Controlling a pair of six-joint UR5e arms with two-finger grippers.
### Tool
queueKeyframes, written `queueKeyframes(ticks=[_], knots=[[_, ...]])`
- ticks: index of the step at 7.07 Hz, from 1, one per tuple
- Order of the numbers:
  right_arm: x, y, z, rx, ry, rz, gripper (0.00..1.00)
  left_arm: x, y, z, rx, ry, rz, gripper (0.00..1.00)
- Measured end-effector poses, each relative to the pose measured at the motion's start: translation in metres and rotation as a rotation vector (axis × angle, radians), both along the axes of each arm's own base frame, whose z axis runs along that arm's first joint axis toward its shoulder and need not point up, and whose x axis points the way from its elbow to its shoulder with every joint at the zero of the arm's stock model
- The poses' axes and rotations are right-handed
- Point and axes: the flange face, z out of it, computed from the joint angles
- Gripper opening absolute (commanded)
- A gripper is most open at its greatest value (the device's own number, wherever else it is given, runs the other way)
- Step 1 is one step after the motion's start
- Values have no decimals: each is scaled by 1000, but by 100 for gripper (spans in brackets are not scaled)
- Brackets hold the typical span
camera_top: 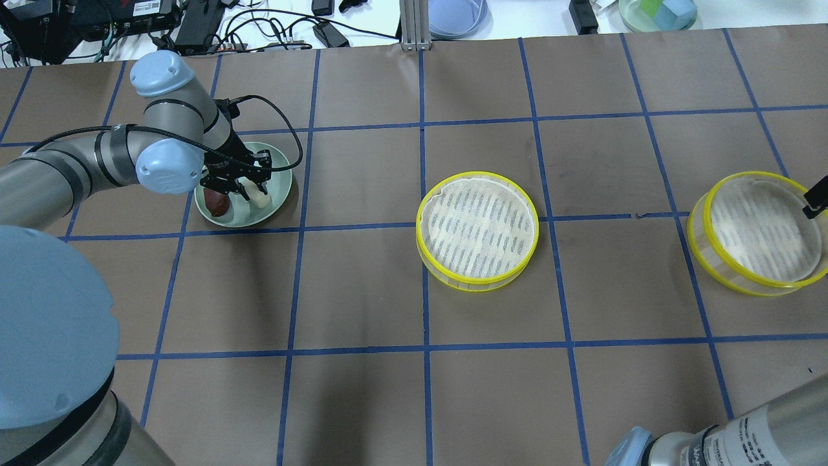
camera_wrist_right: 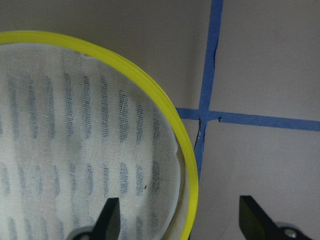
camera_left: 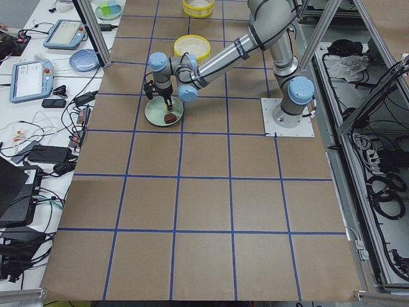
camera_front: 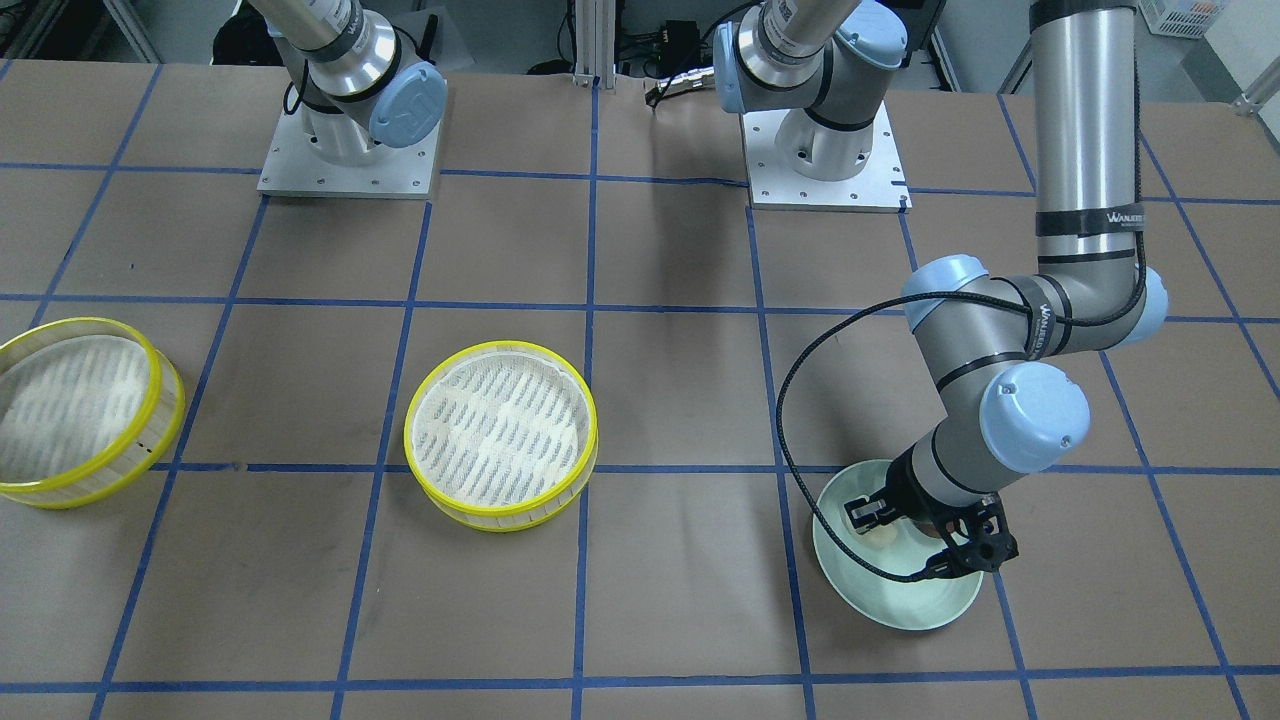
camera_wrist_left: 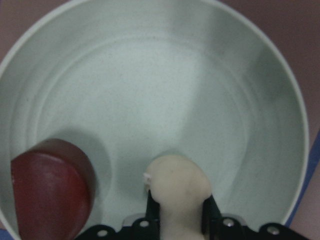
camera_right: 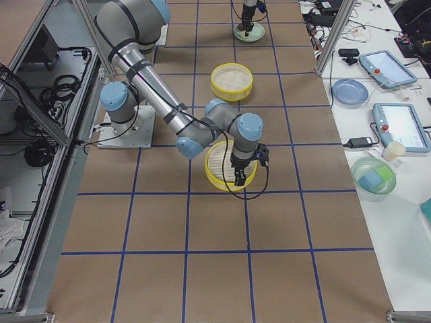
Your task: Stack buns with steamer
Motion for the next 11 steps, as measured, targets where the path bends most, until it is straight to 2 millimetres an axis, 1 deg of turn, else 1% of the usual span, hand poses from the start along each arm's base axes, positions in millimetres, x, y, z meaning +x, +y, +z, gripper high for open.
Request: queueKeyframes(ticks=[1,2,3,4,5,6,7,8,9,10,11], knots=[[-5,0,-11,4,-2,2,25,-6,1,19,-31,-8,-7,0],[-8,0,-17,8,-4,3,16,-24,5,45,-65,-11,0,0],[-8,0,-20,11,-8,3,12,-62,14,70,-91,-4,34,0],[-9,0,-23,12,-13,7,7,-121,28,89,-113,7,64,0],[-9,0,-24,13,-15,15,4,-190,44,107,-141,21,69,0],[-11,1,-23,14,-17,23,4,-259,64,123,-165,46,83,0],[-14,3,-18,10,-13,24,4,-312,84,127,-169,71,116,0],[-15,4,-3,-5,2,23,4,-351,104,119,-152,82,141,12],[-11,6,18,-24,14,23,5,-374,116,102,-124,79,157,89],[-3,10,42,-40,11,22,5,-385,121,84,-99,66,158,100],[14,13,69,-54,5,16,4,-391,123,74,-88,54,140,100]])
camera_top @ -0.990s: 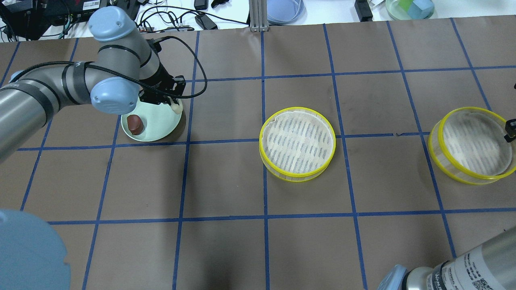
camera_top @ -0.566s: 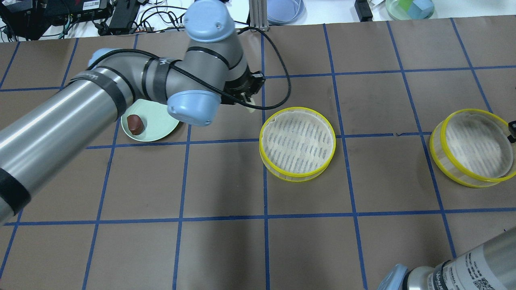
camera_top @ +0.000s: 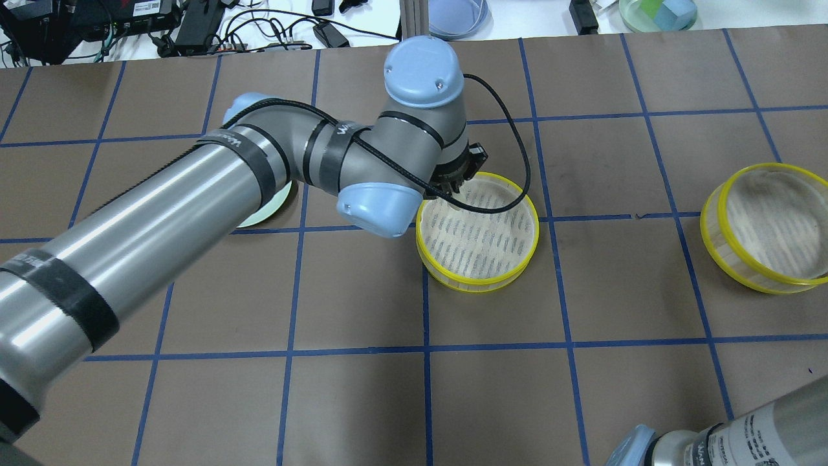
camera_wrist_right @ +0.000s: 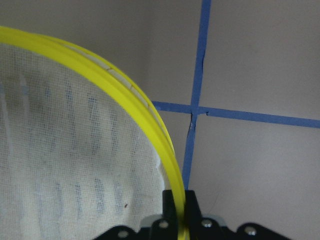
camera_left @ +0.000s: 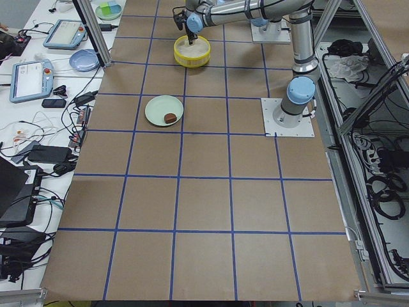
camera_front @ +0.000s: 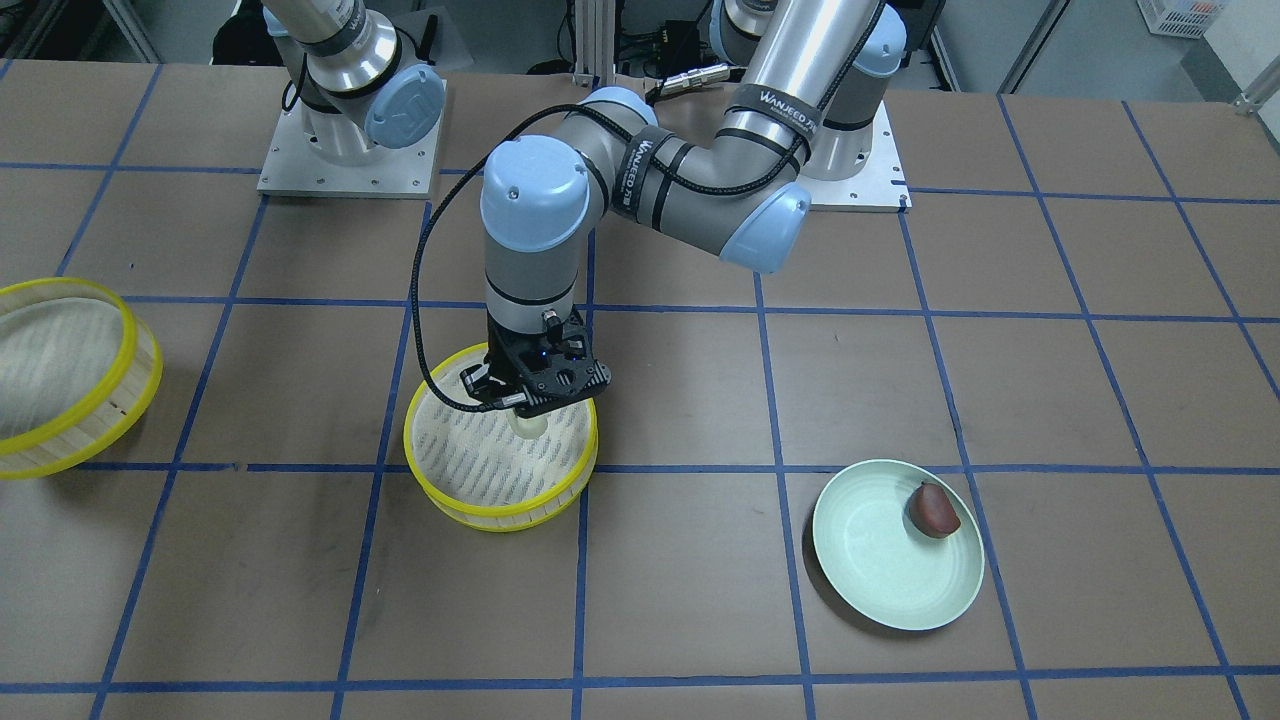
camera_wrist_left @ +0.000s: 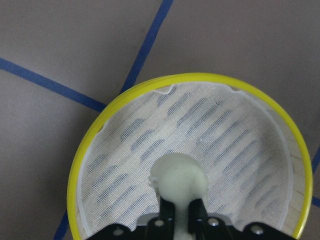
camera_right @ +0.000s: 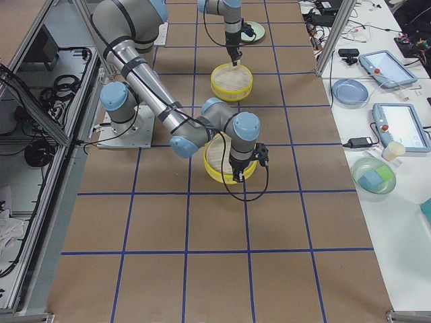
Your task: Stack buns with steamer
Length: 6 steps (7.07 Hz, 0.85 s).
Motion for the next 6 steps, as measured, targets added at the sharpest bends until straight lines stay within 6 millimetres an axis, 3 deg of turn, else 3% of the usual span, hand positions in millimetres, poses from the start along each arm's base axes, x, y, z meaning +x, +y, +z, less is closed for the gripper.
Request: queueKeyframes(ticks=[1,3,5,6], knots=[[25,-2,21,-4,-5,-2,4,-2,2,-3,4,-7,-23,100],[97,-15,47,7,-21,-25,4,5,1,-4,-5,-40,-73,100],[174,-32,57,7,-21,-17,4,27,-6,0,-31,-110,-98,100],[203,-37,58,6,-21,-8,4,41,-14,5,-41,-122,-94,100]])
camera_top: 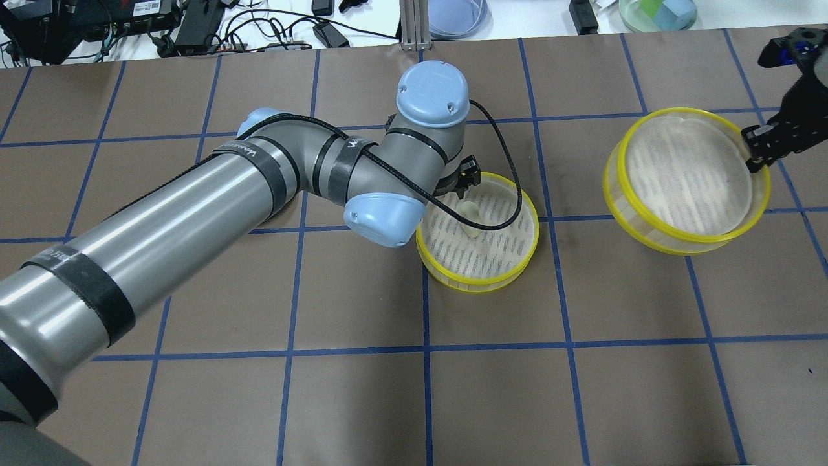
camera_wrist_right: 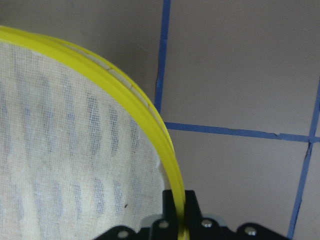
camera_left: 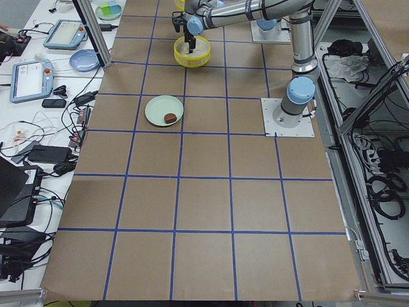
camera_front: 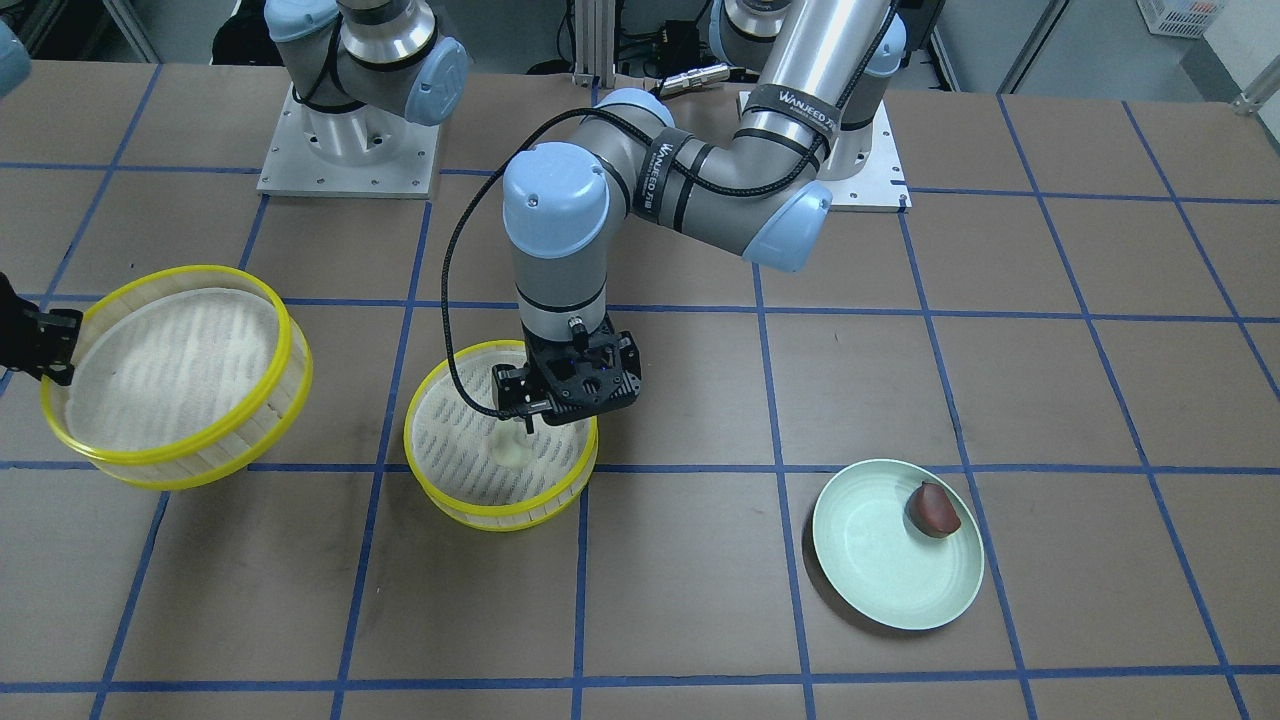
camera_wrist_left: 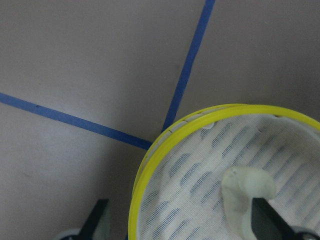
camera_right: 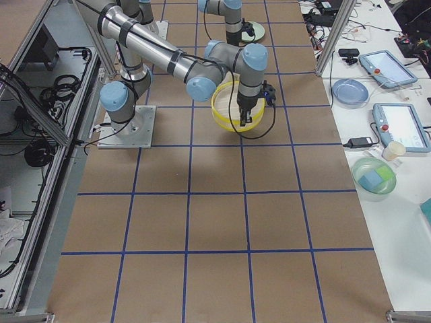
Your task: Stack buns with steamer
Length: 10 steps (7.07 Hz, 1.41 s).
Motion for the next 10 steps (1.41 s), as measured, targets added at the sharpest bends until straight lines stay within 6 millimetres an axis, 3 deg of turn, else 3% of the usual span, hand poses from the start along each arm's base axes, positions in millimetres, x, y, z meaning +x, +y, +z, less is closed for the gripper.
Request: queueKeyframes(ticks=[1,2,4,5,6,7,8,10], knots=[[25,-4,0,-1,-1,-8,4,22,-11,14,-12,-11,-7,100],[57,-7,0,-3,-2,-32,4,65,-29,36,-18,-30,-33,100],[147,-9,-7,0,-2,-91,7,198,-73,67,-8,-46,-46,100],[191,-5,-13,8,0,-109,7,270,-90,64,12,-26,-54,100],[227,0,-22,20,7,-116,7,331,-100,48,37,5,-56,100],[252,3,-33,32,13,-117,7,368,-106,24,66,28,-55,100],[269,3,-47,50,19,-110,6,386,-113,-4,89,40,-57,100],[283,2,-63,73,28,-93,6,397,-126,-46,90,45,-58,100]])
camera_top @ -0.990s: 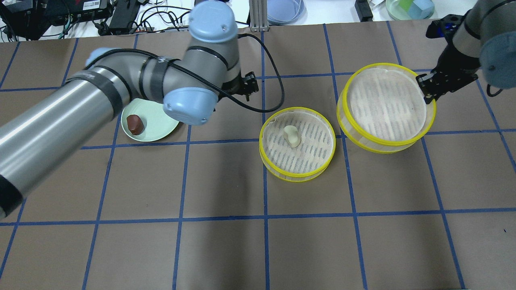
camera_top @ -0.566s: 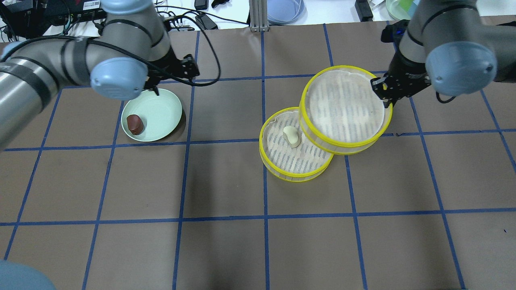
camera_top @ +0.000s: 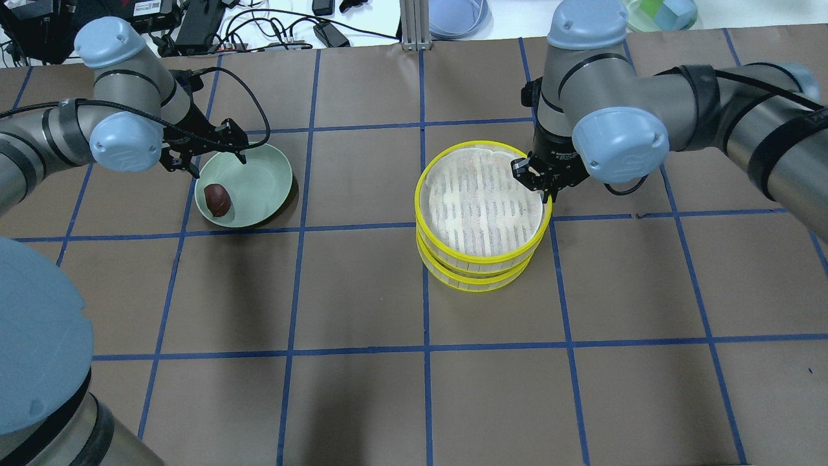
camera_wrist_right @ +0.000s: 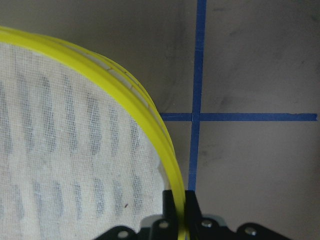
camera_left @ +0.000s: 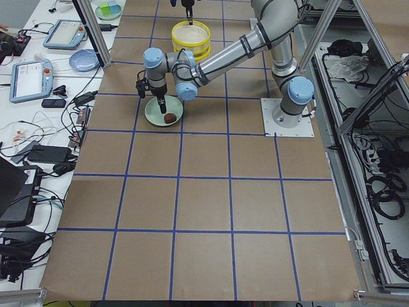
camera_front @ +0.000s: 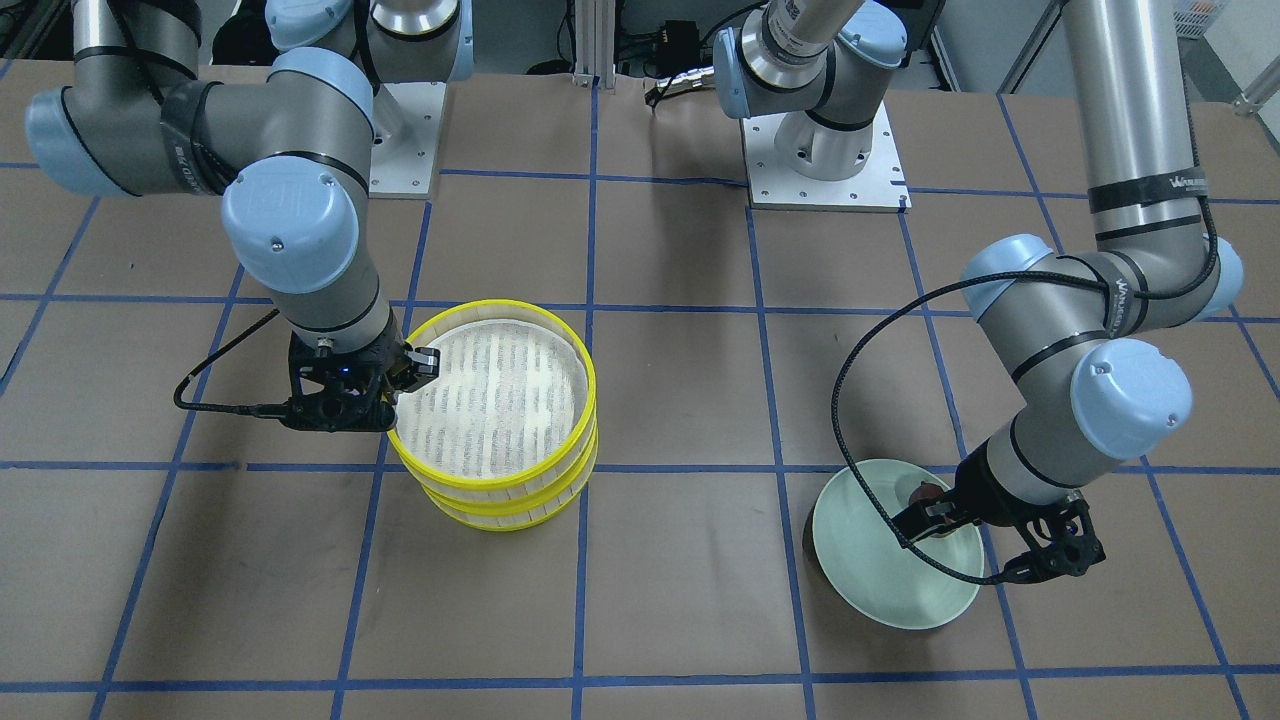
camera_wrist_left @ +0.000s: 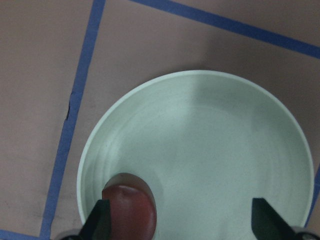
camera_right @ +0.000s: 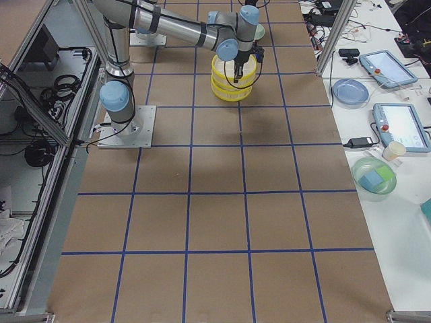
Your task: Stack buns with steamer
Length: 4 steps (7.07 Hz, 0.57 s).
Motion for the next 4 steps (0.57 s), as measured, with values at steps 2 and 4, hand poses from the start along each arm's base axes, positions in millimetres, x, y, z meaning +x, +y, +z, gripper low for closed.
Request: queueKeyframes(ticks=[2,4], knots=[[11,1,-9,1,47,31,5,0,1,-18,15,6,-2,97],[18,2,-15,-2,74,50,6,0,5,-27,38,5,-5,83]])
